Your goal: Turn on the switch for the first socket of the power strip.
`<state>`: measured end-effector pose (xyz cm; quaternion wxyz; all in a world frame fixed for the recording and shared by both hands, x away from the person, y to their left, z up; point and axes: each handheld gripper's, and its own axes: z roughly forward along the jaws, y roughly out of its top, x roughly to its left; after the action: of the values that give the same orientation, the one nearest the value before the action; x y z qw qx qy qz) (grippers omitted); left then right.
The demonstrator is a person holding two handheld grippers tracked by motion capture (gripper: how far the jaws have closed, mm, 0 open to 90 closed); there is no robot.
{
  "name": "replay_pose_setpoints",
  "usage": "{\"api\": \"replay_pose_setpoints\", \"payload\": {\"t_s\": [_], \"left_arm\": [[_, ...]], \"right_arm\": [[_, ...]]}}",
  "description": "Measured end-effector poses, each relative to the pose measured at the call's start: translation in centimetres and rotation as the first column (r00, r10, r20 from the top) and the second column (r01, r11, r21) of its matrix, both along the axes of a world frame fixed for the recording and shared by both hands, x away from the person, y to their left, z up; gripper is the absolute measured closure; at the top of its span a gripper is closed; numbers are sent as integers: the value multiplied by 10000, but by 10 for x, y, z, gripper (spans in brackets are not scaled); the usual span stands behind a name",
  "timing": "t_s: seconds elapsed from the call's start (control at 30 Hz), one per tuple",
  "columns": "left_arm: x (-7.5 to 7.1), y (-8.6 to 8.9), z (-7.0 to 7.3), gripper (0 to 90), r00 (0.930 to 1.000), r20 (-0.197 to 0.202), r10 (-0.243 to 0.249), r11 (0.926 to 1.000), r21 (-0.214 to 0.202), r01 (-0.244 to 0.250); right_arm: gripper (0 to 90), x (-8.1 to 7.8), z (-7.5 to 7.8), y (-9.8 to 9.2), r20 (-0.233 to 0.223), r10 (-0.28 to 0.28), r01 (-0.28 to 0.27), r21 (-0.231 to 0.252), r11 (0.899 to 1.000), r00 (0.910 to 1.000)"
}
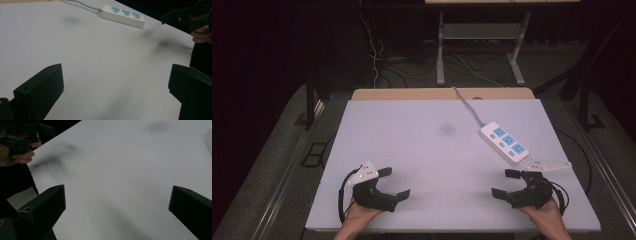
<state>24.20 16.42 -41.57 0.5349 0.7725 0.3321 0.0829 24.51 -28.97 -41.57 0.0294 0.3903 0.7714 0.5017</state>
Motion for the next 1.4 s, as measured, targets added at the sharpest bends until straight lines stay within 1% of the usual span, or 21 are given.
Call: {"api": "replay_pose_setpoints", "payload": {"t_s": [0.33, 0.6, 0.73, 0.97, 1.03, 1.17, 1.27, 1.4], "left_arm": [[0, 0, 0, 0, 10000, -25, -16, 10000, -23, 16], [0, 0, 0, 0, 10000, -55, -66, 9999, -78, 65], [0, 0, 0, 0, 9999, -70, -90, 9999, -66, 90], [0, 0, 0, 0, 9999, -76, -79, 9999, -89, 79], [1, 0, -1, 0, 9999, -114, -99, 9999, -78, 98], [2, 0, -2, 0, 9998, -160, -109, 9999, -58, 108], [2, 0, -2, 0, 9998, -155, -96, 9999, -60, 95], [1, 0, -2, 0, 9999, -135, -64, 10000, -41, 63]], "right_arm": [[6, -1, 0, 0, -22, -2, 2, 23, 10000, 10000], [6, 0, 0, -1, -63, 121, -121, -25, 9999, 9999], [6, 1, 0, -1, -174, 247, -248, -47, 9997, 9995], [6, 3, 0, 1, -327, 312, -317, -155, 9994, 9990], [6, 3, 2, 1, -370, 341, -348, -192, 9992, 9987], [6, 2, 9, 2, -249, 380, -387, -283, 9989, 9990], [6, 3, 15, -1, -223, 369, -377, -341, 9987, 9991], [6, 5, 19, -3, -229, 379, -388, -434, 9983, 9990]]}}
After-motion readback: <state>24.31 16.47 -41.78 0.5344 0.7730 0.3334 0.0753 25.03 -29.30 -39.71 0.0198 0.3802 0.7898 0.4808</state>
